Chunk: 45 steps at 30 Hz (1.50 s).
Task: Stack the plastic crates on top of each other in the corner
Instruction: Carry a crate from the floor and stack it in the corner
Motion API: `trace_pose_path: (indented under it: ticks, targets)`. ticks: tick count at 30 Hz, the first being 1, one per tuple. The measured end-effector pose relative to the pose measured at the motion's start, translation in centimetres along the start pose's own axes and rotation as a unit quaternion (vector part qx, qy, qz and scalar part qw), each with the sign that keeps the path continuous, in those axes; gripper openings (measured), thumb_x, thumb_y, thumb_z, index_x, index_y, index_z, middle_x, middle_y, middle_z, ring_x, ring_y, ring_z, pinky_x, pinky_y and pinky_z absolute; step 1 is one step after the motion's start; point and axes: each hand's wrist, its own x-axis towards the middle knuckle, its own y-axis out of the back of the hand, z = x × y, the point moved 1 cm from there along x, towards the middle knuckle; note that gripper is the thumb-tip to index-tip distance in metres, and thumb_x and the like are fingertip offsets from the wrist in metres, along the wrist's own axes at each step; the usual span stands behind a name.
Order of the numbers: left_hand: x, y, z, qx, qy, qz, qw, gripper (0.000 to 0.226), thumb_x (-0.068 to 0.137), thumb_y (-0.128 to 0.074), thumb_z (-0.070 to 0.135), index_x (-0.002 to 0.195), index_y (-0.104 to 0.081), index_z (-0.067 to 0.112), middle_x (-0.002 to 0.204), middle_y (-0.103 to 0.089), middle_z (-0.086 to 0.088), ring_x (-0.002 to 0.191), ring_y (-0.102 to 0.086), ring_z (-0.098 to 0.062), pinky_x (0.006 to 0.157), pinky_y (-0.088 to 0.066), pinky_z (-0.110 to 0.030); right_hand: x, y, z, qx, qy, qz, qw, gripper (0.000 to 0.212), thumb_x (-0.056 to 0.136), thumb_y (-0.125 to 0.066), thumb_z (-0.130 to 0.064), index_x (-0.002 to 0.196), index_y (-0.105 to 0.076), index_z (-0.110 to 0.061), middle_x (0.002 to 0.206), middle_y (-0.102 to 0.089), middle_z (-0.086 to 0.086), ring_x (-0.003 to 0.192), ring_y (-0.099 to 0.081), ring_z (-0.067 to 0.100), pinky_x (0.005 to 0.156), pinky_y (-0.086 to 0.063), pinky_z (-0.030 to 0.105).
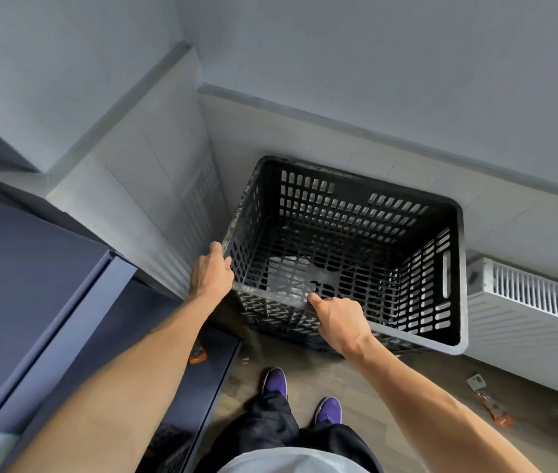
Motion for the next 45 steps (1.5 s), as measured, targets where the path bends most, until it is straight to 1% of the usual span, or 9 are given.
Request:
trace_pose_path:
  ticks: [2,10,14,18,20,23,26,39,45]
  targets:
    - [0.0,-0.2,0.3,-0.002,0.000,0.004,1.000,0.016,0.100,-0.050,0.021,0.105,-0.042,0.008,0.080,-0.058,-0.012,0.071,-0.052,-0.028,0.055,-0.035,-0.038,0.0,0.0,0.3,-0.002,-0.006,0.000,1.000,0.060,0.090,-0.046,-0.005,0.147,-0.031,-0.018,0.094,-0.071,0.004,0.083,-0.068,0.031,0.057,-0.038,0.033]
    - [0.0,-0.6,0.2,0.010,-0.024,0.025,0.999,0.033,0.102,-0.045,0.020,0.131,-0.039,0.006,0.079,-0.062,-0.017,0.070,-0.053,-0.032,0.058,-0.037,-0.039,-0.1,-0.5,1.0,-0.011,0.003,0.008,1.000,0.056,0.091,-0.047,-0.009,0.144,-0.032,-0.016,0.097,-0.070,0.004,0.083,-0.067,0.033,0.056,-0.035,0.033]
    - [0.0,-0.9,0.6,0.005,0.011,0.004,1.000,0.023,0.104,-0.037,0.023,0.121,-0.037,0.007,0.081,-0.059,-0.017,0.068,-0.052,-0.032,0.057,-0.039,-0.040,-2.1,-1.5,4.2,0.011,-0.022,0.032,0.999,0.030,0.102,-0.044,-0.033,0.126,-0.045,-0.016,0.087,-0.072,0.002,0.075,-0.068,0.031,0.056,-0.047,0.034]
    - [0.1,-0.8,0.9,-0.005,0.027,0.004,1.000,0.018,0.104,-0.039,0.023,0.113,-0.039,0.007,0.088,-0.061,-0.019,0.074,-0.052,-0.033,0.059,-0.040,-0.041,-3.7,-2.0,5.8,0.041,-0.025,0.037,0.998,0.044,0.095,-0.050,-0.057,0.115,-0.048,-0.018,0.090,-0.072,0.002,0.083,-0.069,0.030,0.057,-0.040,0.033]
    - [0.0,-0.7,1.0,-0.010,0.023,0.010,1.000,0.018,0.103,-0.042,0.022,0.111,-0.041,0.006,0.089,-0.062,-0.021,0.080,-0.057,-0.037,0.060,-0.040,-0.041,-3.7,-2.0,6.3,0.047,-0.040,0.023,0.998,0.040,0.092,-0.057,-0.052,0.116,-0.049,-0.020,0.091,-0.072,0.003,0.085,-0.069,0.031,0.059,-0.043,0.034]
    - [-0.2,-0.7,1.0,-0.012,0.018,0.018,1.000,0.020,0.103,-0.043,0.022,0.114,-0.043,0.005,0.092,-0.063,-0.023,0.088,-0.060,-0.042,0.060,-0.040,-0.042,-3.9,-1.7,7.0,0.046,-0.057,-0.005,0.997,0.026,0.090,-0.057,-0.026,0.114,-0.055,-0.019,0.095,-0.072,0.008,0.090,-0.068,0.034,0.069,-0.053,0.039]
    - [-0.4,-1.0,1.0,-0.015,0.012,0.017,1.000,0.022,0.103,-0.043,0.023,0.116,-0.044,0.006,0.091,-0.064,-0.023,0.087,-0.060,-0.042,0.060,-0.041,-0.043,-4.5,-1.9,7.4,0.039,-0.058,-0.011,0.998,0.031,0.089,-0.054,-0.015,0.120,-0.057,-0.018,0.098,-0.072,0.010,0.093,-0.067,0.035,0.072,-0.051,0.040]
    - [0.1,-1.5,0.9,0.015,0.016,-0.009,1.000,0.018,0.105,-0.035,0.025,0.113,-0.036,0.008,0.083,-0.062,-0.019,0.067,-0.053,-0.033,0.053,-0.035,-0.039,-4.5,-2.8,7.6,0.034,-0.067,0.025,0.997,0.026,0.093,-0.055,-0.028,0.118,-0.051,-0.023,0.085,-0.072,0.005,0.080,-0.068,0.032,0.063,-0.050,0.039]
    - [0.6,-1.2,1.4,0.010,0.025,-0.017,0.999,0.013,0.103,-0.040,0.018,0.109,-0.033,0.010,0.078,-0.056,-0.013,0.060,-0.051,-0.026,0.046,-0.033,-0.035,-4.0,-2.9,7.3,0.031,-0.083,0.017,0.996,0.027,0.091,-0.057,-0.017,0.116,-0.052,-0.023,0.080,-0.072,0.004,0.074,-0.069,0.032,0.061,-0.050,0.039]
